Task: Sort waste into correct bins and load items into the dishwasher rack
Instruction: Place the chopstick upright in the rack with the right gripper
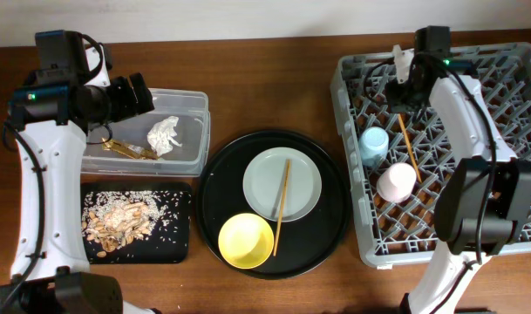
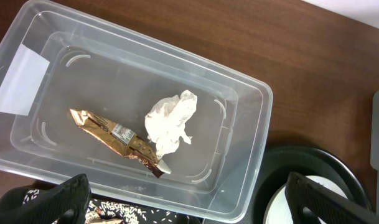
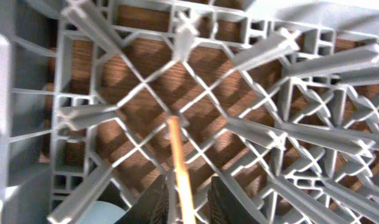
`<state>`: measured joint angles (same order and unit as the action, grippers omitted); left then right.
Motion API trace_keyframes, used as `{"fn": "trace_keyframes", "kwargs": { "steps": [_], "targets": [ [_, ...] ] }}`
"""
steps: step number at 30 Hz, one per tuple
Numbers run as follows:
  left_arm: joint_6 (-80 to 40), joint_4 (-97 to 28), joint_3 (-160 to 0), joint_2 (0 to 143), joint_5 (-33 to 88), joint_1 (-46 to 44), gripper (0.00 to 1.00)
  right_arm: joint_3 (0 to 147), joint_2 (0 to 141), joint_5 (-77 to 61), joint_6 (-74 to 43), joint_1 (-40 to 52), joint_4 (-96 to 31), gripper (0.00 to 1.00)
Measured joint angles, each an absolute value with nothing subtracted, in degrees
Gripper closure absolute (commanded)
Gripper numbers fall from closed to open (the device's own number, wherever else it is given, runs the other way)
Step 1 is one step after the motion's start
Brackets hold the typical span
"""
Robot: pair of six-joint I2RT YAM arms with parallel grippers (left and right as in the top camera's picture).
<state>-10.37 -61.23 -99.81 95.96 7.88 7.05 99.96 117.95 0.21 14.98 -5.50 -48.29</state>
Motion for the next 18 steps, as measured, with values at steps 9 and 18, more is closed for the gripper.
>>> {"fn": "trace_keyframes", "kwargs": {
  "steps": [9, 18],
  "targets": [
    [-10.35, -61.23, -99.81, 95.96, 7.88, 7.05, 0.01, 98.24, 119.13, -4.43, 14.98, -6.57, -46.61, 0.77],
    [-10.37, -61.23, -99.81, 95.96, 7.88, 7.05, 0.01, 98.24, 119.33, -4.60, 15.03, -6.57, -46.19, 0.83]
  ]
}}
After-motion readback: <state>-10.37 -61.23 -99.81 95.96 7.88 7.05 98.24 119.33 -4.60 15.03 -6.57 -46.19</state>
